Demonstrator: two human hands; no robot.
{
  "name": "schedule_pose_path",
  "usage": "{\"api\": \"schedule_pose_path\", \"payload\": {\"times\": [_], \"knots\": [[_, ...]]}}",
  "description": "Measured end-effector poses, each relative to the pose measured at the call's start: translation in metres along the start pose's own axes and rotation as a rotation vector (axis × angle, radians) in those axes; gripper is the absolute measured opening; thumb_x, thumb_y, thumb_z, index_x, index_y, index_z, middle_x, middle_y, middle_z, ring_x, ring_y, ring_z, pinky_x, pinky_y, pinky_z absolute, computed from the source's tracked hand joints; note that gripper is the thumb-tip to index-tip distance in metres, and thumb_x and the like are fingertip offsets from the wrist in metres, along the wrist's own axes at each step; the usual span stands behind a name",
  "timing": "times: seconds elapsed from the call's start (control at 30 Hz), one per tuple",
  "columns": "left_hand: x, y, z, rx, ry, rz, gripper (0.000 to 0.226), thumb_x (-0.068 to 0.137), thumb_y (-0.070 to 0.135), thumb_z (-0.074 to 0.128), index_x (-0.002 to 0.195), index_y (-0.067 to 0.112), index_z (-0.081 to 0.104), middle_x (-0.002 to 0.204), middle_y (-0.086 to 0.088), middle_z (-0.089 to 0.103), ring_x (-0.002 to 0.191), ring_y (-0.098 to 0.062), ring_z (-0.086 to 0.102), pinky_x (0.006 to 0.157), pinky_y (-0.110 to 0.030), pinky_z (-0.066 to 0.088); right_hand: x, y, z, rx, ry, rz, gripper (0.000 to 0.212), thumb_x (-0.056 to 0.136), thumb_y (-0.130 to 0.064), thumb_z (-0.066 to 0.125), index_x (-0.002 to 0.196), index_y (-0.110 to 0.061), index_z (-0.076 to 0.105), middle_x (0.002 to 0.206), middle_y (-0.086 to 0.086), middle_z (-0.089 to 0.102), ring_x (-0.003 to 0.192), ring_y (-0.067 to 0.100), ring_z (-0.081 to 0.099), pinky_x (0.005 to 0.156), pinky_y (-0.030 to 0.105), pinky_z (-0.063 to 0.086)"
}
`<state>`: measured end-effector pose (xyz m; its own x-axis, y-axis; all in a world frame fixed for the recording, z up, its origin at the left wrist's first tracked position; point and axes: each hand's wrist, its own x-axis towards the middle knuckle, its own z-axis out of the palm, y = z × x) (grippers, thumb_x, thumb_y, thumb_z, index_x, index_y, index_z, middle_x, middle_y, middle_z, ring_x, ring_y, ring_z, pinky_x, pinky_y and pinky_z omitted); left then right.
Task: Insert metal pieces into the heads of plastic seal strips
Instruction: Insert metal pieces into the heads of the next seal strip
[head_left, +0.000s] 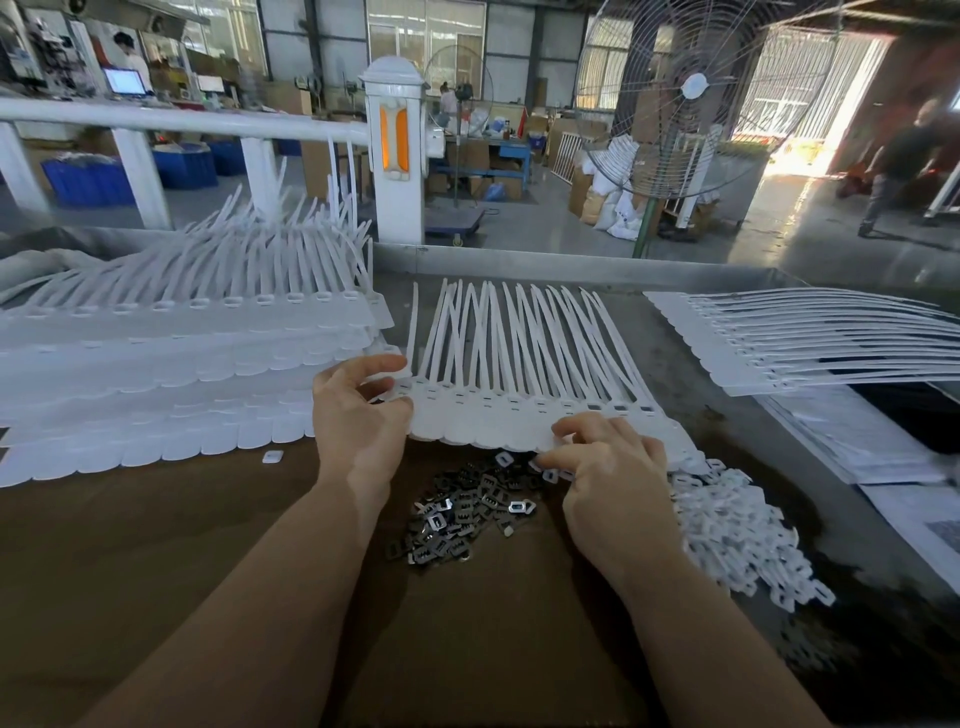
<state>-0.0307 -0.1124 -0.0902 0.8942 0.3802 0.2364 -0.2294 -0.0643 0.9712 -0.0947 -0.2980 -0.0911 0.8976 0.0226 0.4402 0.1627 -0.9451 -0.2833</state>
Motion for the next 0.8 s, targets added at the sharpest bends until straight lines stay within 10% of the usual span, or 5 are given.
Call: {"api": "schedule_pose_path", "payload": {"times": [0.5, 0.8], "knots": [[0.003, 0.007, 0.008, -0.305, 0.03, -0.193, 0.043, 0.078, -0.009, 0.062, 0.081, 0.034, 0.064, 0.12, 0.0, 0.047, 0.089, 0.004, 0.056, 0.058, -0.003, 0.042, -0.003, -0.011, -0.003, -0.01, -0.082, -0.194, 0.054, 0.079, -0.013, 0.027, 0.111, -0.028, 0.068, 0.133, 0.001, 0.05, 0.125, 0.02, 0.039, 0.095, 0.036, 0.025], [-0.003, 0.001, 0.002, 0.153, 0.005, -0.002, 0.046, 0.084, -0.009, 0.053, 0.077, 0.036, 0.059, 0.104, 0.005, 0.041, 0.074, -0.003, 0.052, 0.052, 0.002, 0.037, -0.002, -0.001, 0.0, 0.13, 0.109, -0.016, 0.038, 0.067, -0.003, 0.037, 0.074, -0.011, 0.074, 0.094, 0.002, 0.064, 0.097, 0.023, 0.054, 0.081, 0.03, 0.027]]}}
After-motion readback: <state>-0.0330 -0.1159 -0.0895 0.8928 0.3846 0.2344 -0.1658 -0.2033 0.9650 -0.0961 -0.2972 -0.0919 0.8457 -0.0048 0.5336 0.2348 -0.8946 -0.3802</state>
